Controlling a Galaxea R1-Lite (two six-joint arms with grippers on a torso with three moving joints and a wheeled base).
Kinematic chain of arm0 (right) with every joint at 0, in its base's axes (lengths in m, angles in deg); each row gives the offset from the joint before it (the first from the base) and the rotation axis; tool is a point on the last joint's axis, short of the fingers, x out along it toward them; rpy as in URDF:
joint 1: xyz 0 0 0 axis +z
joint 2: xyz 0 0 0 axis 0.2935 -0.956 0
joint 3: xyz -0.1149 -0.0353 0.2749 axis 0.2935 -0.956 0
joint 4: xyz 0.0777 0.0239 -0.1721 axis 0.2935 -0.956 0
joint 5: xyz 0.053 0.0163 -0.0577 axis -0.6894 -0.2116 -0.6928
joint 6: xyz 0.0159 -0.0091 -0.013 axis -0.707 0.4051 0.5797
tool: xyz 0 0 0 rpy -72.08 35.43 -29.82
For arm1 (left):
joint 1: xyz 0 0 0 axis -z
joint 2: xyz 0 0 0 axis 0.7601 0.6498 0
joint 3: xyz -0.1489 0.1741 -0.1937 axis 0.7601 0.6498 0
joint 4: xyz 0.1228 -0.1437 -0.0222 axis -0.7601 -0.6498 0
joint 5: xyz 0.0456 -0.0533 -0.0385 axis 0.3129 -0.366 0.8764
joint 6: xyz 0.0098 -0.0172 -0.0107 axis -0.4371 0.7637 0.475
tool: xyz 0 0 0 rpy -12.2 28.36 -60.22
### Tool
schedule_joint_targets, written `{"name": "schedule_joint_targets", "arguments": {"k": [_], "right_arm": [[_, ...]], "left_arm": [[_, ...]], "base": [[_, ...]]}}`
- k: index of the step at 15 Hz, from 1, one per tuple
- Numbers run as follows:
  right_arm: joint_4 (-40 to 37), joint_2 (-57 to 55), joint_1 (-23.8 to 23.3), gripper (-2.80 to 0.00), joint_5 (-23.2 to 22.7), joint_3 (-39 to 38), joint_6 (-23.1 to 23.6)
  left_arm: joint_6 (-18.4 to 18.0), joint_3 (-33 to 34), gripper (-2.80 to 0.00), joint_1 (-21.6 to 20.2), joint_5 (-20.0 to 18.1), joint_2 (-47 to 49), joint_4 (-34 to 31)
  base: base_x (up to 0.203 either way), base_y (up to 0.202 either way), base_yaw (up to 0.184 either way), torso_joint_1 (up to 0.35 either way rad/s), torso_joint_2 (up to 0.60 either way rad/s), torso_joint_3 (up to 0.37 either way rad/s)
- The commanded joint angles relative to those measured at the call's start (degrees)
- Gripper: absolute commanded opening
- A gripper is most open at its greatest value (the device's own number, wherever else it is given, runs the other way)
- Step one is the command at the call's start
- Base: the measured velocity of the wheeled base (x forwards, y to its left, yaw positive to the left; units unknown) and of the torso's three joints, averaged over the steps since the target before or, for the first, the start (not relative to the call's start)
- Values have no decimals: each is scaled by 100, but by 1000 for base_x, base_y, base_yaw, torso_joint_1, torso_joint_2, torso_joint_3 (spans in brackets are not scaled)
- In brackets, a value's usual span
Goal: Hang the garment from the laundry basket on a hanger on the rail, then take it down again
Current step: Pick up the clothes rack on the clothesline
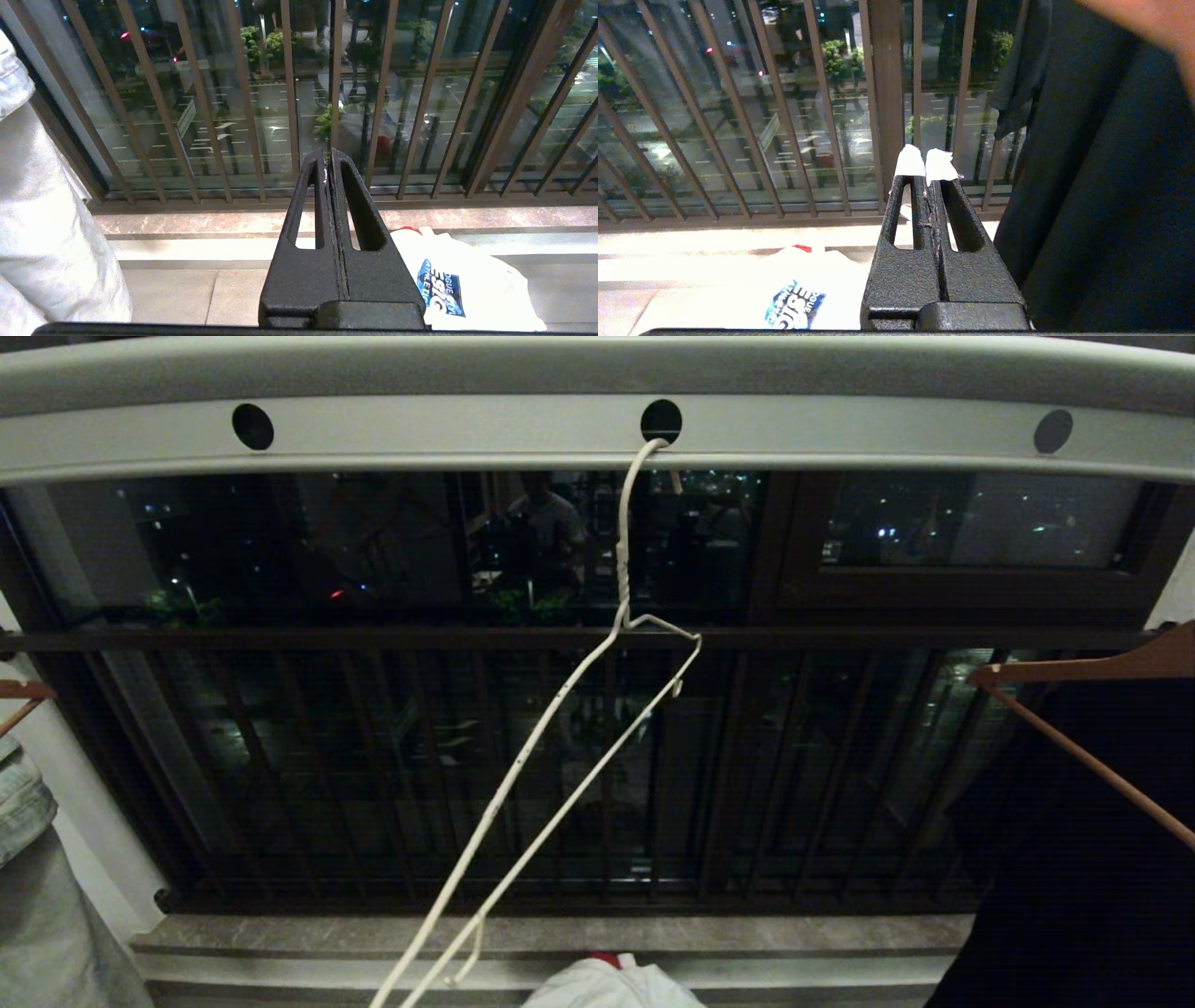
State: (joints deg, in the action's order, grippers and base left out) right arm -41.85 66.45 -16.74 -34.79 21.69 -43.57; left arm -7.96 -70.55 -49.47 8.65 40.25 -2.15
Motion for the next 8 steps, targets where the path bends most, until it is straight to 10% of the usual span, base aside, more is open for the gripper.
{"name": "schedule_joint_targets", "arguments": {"k": [1, 8], "right_arm": [[1, -7, 2, -280, 5, 0, -10], [1, -7, 2, -280, 31, 9, -45]], "left_arm": [[2, 0, -280, 0, 0, -2, -1], [2, 0, -280, 0, 0, -2, -1]], "base": [[0, 0, 0, 0, 0, 0], [0, 0, 0, 0, 0, 0]]}}
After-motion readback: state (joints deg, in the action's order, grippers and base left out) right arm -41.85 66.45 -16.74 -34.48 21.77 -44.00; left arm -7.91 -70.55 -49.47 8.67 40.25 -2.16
